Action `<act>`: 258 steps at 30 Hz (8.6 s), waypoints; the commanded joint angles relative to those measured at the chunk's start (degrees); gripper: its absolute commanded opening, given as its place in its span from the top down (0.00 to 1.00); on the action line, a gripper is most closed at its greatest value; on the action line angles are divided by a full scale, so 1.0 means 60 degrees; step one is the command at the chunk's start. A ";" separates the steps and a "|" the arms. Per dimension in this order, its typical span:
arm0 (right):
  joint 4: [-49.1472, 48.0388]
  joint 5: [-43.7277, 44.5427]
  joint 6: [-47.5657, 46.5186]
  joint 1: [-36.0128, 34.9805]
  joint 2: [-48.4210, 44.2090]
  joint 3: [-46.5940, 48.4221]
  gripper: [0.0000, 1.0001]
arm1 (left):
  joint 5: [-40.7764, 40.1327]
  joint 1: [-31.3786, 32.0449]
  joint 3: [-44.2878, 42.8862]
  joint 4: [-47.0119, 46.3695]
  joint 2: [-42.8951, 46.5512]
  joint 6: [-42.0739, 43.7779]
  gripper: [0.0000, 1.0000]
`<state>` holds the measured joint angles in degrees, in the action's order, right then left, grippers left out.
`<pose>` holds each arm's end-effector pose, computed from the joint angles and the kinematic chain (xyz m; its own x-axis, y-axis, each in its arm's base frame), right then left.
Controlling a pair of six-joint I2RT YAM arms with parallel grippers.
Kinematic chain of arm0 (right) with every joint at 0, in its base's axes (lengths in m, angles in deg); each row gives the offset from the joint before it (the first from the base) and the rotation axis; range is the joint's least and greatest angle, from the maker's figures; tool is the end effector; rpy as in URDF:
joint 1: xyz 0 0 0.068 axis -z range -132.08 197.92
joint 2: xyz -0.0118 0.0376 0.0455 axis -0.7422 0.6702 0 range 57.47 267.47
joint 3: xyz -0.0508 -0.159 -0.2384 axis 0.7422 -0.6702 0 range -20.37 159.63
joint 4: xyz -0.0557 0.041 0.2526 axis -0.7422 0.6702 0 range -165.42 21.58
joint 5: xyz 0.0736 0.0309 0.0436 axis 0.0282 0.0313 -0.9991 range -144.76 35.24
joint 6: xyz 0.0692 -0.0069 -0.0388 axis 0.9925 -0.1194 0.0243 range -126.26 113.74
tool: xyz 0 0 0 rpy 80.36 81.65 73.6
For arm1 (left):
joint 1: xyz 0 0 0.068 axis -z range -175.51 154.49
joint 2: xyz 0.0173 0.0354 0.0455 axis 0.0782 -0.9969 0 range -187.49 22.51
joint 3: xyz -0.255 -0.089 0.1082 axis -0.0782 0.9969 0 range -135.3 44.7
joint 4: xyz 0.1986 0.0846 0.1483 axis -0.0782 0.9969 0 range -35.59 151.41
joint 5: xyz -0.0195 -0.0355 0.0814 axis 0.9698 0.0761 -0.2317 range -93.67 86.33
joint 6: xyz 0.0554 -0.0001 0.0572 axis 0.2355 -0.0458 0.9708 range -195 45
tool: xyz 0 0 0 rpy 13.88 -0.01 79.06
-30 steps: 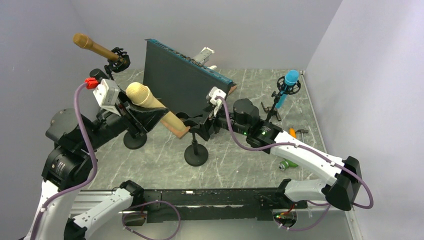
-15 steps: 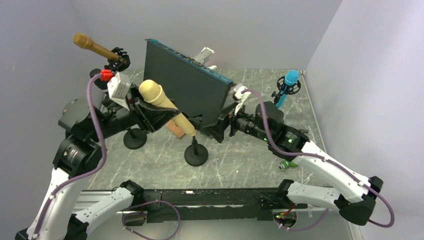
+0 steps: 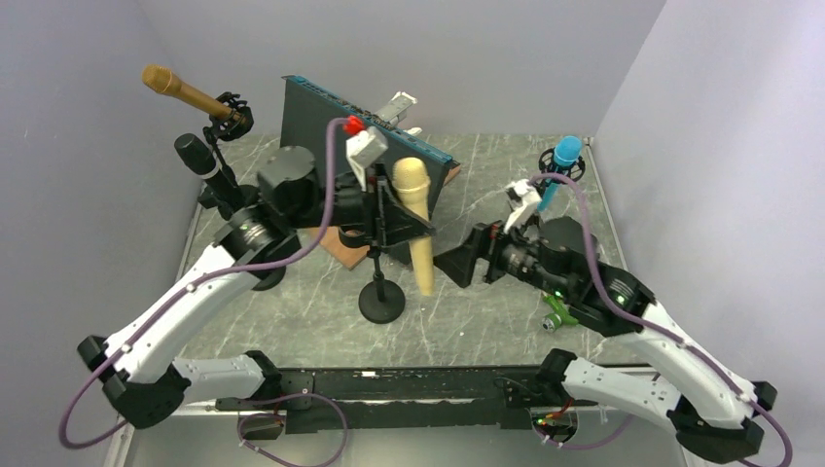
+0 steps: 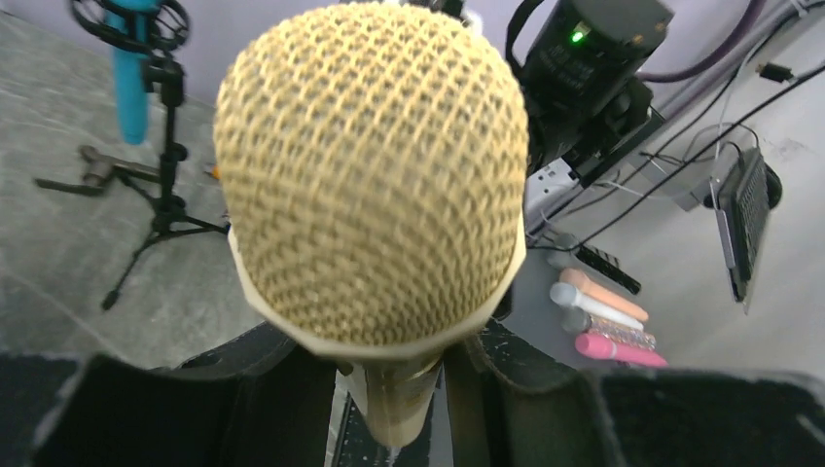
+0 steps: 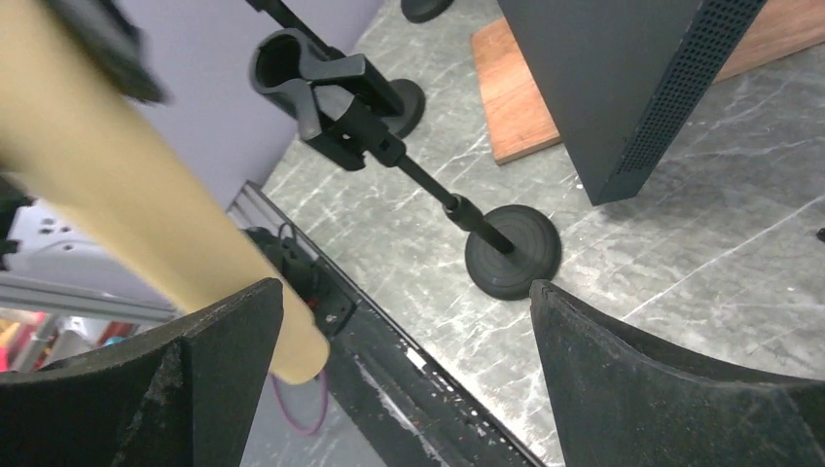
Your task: Remove the microphone from the stand
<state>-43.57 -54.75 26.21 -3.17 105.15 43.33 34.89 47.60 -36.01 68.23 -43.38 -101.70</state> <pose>0.1170 0.1449 0.4090 -0.5623 0.1582 -0.8117 -0.5644 0.6440 0.5165 0.1563 -0.2048 0.4946 -0.4331 -0.0756 -0.8982 0.8897 0.1240 -0.4394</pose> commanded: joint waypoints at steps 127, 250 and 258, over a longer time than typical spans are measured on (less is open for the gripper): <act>-0.3048 -0.1510 0.1591 0.0120 0.3159 0.1291 0.21 | -0.9446 0.1610 0.1467 0.3175 0.2751 0.2683 0.22; -0.8859 0.3800 -0.0468 -0.2847 0.8402 -0.3307 0.22 | -1.5313 0.1598 0.1257 0.7174 0.4707 0.2350 0.01; -0.8849 0.2835 0.0394 -0.3094 0.6331 -0.4475 0.18 | -1.4710 -0.0099 0.0989 0.5961 0.3602 0.2684 0.01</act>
<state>-97.69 -34.05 25.56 -21.38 147.86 17.28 -54.68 54.05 -27.51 107.84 -19.58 -85.99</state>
